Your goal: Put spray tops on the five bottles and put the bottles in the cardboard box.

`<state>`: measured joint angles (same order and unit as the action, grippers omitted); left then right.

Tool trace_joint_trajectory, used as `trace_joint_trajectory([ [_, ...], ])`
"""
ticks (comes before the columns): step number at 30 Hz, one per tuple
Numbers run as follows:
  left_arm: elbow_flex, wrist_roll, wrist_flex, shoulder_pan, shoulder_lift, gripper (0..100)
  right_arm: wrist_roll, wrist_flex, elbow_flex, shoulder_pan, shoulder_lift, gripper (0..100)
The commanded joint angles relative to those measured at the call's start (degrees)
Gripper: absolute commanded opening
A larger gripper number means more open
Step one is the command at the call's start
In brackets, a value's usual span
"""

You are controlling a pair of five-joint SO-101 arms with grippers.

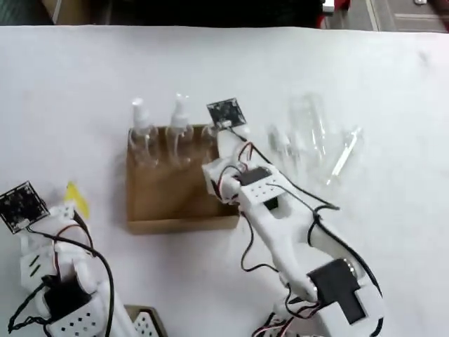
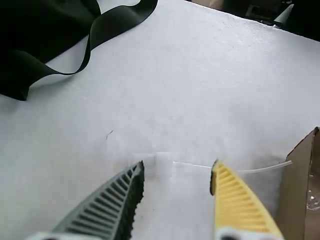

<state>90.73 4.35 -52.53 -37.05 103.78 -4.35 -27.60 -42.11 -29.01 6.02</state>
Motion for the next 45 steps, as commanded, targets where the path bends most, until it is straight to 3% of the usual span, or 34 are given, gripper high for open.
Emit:
trace_joint_trajectory([
  [1,-0.3,0.4,1.4,-0.3,0.4,20,-0.7,0.8,2.3,1.1,-0.1,1.6],
  [14,-0.3,0.4,1.4,-0.3,0.4,20,-0.7,0.3,1.3,0.7,1.6,1.6],
  [23,-0.3,0.4,1.4,-0.3,0.4,20,-0.6,0.7,-12.2,0.6,29.2,1.6],
  [27,-0.4,-3.2,1.1,-0.3,0.4,20,-1.1,0.8,-16.9,5.5,37.8,1.5],
  [33,-1.9,-4.8,0.7,-0.3,0.1,20,-1.1,2.3,-17.9,12.8,34.8,1.5],
  [37,-8.4,-10.7,-5.1,-0.3,0.1,20,-1.1,8.4,-17.8,15.0,28.6,1.5],
  [42,-23.8,-29.2,-13.1,-0.8,0.0,20,-0.6,11.1,-17.4,14.6,24.6,1.5],
  [45,-31.0,-36.5,-15.3,-3.0,-0.5,20,-0.6,11.3,-17.4,15.0,25.1,1.5],
])
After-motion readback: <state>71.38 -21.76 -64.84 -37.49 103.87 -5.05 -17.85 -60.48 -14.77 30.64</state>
